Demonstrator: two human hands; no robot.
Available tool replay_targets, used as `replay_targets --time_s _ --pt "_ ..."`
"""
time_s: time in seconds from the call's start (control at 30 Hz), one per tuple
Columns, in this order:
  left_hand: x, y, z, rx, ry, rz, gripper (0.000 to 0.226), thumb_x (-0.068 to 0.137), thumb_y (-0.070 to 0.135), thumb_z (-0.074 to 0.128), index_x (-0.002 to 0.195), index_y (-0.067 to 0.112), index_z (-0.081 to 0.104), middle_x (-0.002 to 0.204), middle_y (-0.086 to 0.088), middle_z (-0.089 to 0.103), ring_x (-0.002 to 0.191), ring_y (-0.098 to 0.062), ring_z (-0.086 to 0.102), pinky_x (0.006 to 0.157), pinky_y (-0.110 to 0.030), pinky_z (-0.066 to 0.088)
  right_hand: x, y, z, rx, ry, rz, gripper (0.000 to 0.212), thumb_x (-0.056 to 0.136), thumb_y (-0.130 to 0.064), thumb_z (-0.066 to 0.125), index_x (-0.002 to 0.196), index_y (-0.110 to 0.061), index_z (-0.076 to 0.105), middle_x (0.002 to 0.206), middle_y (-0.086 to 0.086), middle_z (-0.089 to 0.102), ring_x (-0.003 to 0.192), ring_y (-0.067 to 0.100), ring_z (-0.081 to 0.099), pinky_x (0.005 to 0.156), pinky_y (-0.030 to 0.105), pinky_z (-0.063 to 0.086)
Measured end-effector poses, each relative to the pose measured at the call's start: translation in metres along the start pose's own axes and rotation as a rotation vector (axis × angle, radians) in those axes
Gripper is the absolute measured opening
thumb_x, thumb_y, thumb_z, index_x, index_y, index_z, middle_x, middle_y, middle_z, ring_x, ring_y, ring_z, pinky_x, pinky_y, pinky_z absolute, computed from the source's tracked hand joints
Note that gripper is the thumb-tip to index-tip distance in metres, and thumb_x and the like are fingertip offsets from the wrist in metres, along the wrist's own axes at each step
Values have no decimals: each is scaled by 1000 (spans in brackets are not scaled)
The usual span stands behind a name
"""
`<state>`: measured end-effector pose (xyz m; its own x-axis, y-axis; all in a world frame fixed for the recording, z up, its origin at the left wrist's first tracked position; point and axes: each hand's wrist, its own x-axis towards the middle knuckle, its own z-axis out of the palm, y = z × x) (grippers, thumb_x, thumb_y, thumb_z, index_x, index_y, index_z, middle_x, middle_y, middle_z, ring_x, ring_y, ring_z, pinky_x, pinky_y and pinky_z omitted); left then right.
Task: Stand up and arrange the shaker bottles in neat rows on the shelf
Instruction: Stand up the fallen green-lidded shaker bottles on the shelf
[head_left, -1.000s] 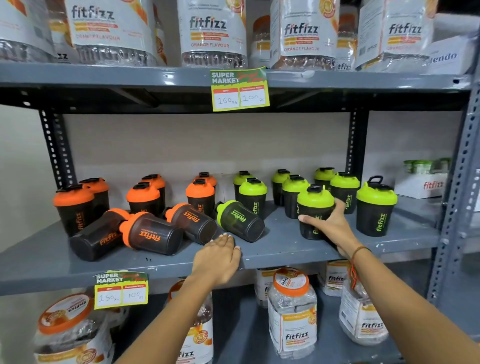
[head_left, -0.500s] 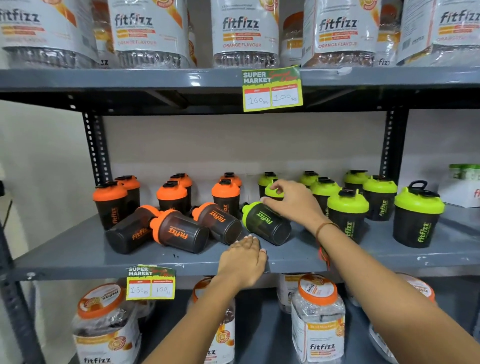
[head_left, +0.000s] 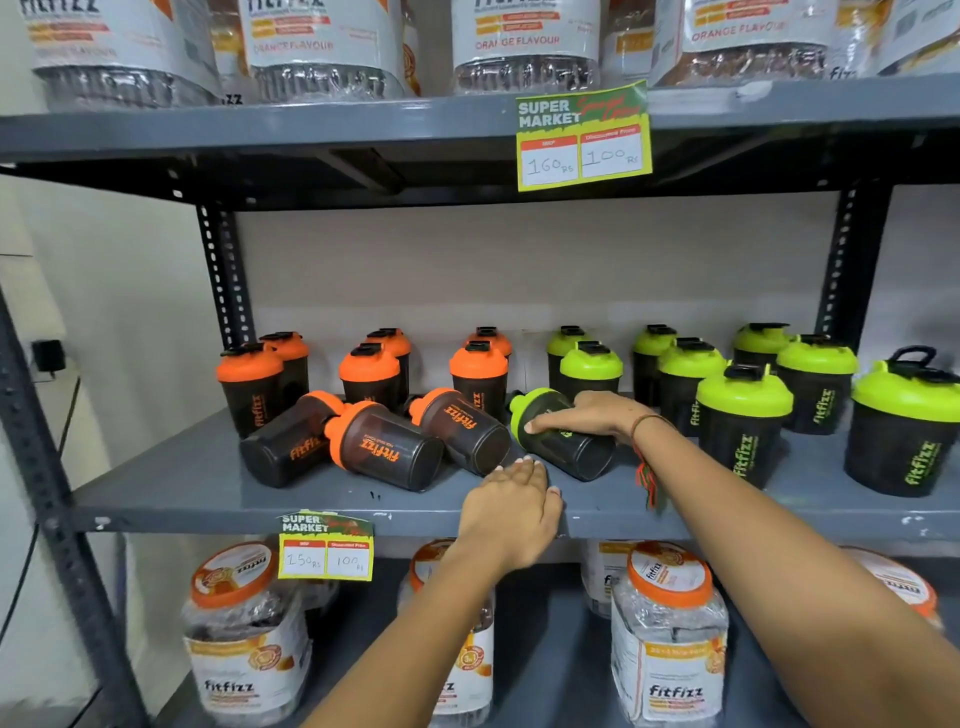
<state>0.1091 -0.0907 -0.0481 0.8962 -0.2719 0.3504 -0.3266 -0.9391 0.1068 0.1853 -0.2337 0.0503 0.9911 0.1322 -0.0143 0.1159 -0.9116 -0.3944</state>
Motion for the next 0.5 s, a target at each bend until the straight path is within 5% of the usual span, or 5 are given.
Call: replay_targets --time_s 0.2,0.37,0.5 --pt "0 -1 0 9 7 7 57 100 40 21 147 10 35 156 -10 34 145 -20 30 117 -32 20 -11 11 0 203 187 -61 72 58 -82 65 85 -15 72 90 4 74 88 22 68 71 33 50" --pt "-3 1 -3 11 1 1 57 101 40 20 148 12 33 157 -7 33 145 -19 29 117 -33 21 -21 30 -2 674 488 -125 65 57 -74 74 100 -25 71 99 -4 74 93 15 70 86 36 57" --pt "-4 3 -5 14 -3 -4 57 101 41 20 149 13 32 157 -6 32 145 -18 29 117 -32 22 -31 51 10 1008 511 -194 62 62 -53 86 113 -22 68 109 -5 76 100 8 71 85 28 56"
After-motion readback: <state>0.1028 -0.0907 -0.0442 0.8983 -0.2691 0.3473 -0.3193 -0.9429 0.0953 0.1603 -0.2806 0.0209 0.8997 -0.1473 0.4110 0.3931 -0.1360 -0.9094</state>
